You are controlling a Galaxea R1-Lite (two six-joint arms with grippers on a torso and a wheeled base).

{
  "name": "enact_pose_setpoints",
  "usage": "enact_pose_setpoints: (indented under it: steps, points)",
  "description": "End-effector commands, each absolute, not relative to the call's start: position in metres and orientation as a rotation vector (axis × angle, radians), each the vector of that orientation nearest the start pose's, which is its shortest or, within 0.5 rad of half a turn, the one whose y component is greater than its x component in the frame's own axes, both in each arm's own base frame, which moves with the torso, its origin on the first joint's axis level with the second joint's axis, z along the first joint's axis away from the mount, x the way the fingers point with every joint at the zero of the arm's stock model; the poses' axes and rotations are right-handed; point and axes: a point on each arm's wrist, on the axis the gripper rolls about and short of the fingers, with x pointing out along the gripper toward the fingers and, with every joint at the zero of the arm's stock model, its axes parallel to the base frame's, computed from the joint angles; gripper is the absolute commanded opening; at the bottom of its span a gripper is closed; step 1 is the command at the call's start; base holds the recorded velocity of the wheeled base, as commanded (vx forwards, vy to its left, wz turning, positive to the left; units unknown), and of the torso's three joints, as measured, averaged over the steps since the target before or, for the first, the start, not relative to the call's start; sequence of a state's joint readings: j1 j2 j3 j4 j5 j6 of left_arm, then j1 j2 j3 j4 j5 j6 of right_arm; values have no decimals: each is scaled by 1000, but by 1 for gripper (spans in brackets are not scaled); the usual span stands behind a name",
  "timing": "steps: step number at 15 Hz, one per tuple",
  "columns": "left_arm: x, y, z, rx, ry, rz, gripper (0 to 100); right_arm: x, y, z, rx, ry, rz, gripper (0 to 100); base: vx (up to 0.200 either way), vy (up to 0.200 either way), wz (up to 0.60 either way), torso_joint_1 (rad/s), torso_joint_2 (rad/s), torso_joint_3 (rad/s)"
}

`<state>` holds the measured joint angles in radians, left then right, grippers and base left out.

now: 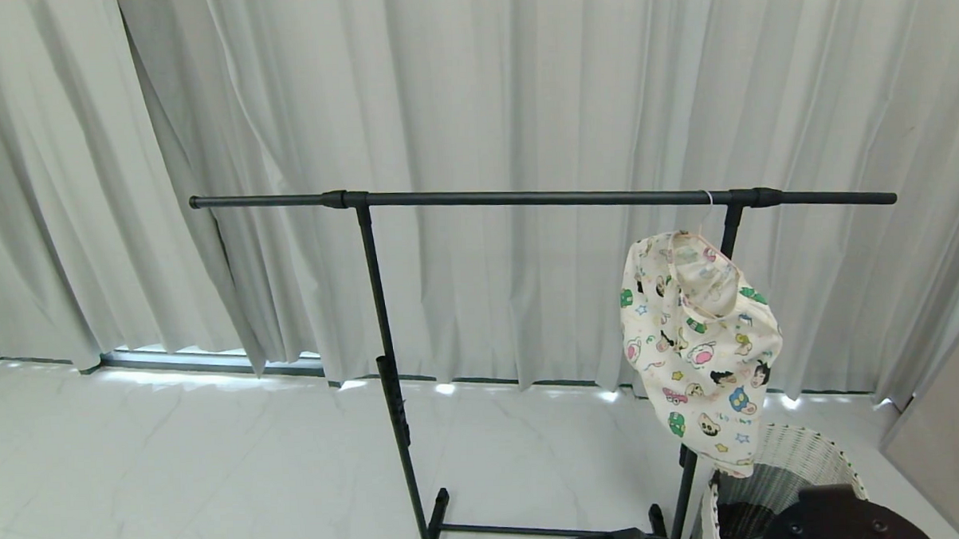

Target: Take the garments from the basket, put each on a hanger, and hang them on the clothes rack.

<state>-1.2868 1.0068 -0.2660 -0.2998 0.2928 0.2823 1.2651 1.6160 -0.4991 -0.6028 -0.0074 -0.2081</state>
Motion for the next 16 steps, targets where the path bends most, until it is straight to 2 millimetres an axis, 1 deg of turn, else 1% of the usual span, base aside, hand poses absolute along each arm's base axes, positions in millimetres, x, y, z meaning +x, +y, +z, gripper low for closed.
enact_pose_setpoints:
  steps: [1,8,9,12,14,15,16]
  points:
    - [38,-106,149,579,181,-1024,0,74,236,126,-503,312,1276,0,0,0,0,0,0,0]
    - [38,-107,150,582,183,-1023,0,77,235,127,-500,309,1263,0,0,0,0,0,0,0]
    - [38,-107,150,585,185,-1020,100,77,233,129,-494,302,1261,0,0,0,0,0,0,0]
    - [39,-108,149,588,191,-1017,100,80,228,134,-480,286,1247,0,0,0,0,0,0,0]
    - [39,-107,150,576,187,-1007,100,88,221,139,-501,249,1217,0,0,0,0,0,0,0]
    - [44,-105,153,555,185,-966,100,97,208,139,-536,245,1176,0,0,0,0,0,0,0]
    - [48,-104,156,530,174,-928,100,100,200,140,-543,257,1152,0,0,0,0,0,0,0]
